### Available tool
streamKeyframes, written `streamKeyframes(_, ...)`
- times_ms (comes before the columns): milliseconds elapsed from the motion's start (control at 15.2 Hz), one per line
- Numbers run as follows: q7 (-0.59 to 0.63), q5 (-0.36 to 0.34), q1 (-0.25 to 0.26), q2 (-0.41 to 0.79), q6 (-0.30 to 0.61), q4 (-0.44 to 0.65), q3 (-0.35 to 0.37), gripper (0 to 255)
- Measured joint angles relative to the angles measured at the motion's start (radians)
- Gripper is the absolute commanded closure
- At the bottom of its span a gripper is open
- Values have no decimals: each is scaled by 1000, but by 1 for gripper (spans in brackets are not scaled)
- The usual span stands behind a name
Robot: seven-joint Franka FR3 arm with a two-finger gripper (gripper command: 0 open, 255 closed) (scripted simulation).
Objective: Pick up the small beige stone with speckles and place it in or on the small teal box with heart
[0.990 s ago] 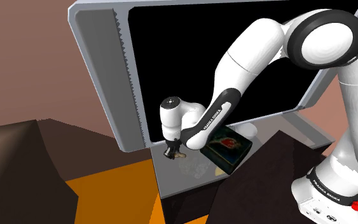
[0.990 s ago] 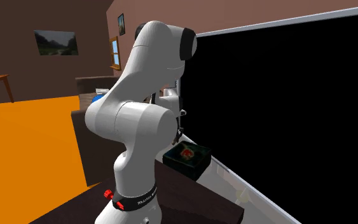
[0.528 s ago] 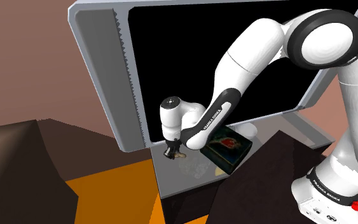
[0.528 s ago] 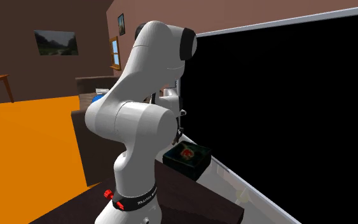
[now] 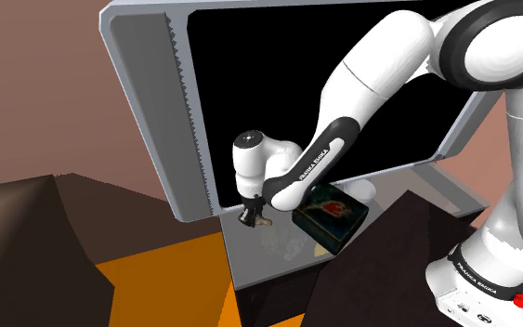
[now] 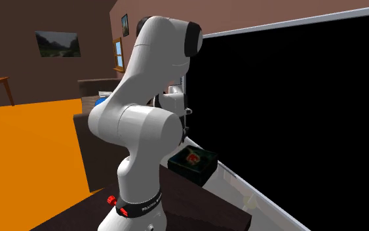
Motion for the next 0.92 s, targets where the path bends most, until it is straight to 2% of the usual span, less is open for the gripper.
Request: streamKeyframes(924,-68,89,-47,-159,-134,-19,65,255)
